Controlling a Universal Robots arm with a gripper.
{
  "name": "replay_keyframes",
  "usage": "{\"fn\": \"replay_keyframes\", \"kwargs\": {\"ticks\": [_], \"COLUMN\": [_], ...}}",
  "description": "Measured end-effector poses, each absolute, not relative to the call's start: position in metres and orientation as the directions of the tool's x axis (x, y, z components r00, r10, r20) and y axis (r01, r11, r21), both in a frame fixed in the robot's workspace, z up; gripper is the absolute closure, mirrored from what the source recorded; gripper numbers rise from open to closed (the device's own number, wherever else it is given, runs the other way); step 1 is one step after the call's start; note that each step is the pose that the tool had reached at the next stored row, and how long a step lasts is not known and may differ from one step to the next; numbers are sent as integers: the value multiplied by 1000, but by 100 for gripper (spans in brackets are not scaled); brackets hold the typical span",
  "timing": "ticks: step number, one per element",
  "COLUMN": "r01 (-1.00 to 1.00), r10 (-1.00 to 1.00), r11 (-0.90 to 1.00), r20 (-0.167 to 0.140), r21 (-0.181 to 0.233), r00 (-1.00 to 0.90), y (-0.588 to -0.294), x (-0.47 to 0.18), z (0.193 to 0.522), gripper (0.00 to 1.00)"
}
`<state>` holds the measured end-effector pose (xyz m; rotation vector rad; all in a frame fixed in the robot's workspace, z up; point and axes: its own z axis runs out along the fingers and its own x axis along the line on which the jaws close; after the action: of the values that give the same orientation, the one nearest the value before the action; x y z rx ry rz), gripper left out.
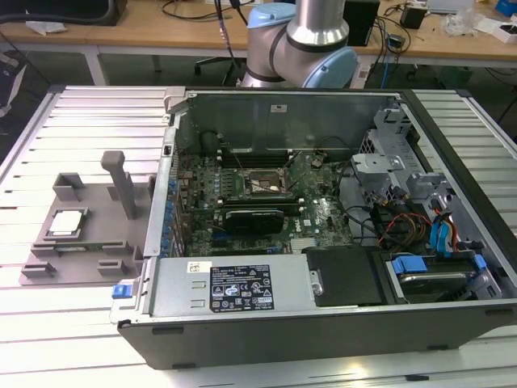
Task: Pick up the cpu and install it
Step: 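Reach for the cpu, then pick up the cpu and move it towards the insertion slot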
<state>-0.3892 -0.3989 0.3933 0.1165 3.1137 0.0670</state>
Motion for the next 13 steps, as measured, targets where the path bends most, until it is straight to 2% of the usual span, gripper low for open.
{"fn": "replay_keyframes", "kwargs": {"ticks": [13], "r01": [74], "r10": [75], "r11": [996], "r20": [-23], "r21": [44], "r00": [-997], "y": [-399], "x": [-395], "z": [393], "gripper": [89]}}
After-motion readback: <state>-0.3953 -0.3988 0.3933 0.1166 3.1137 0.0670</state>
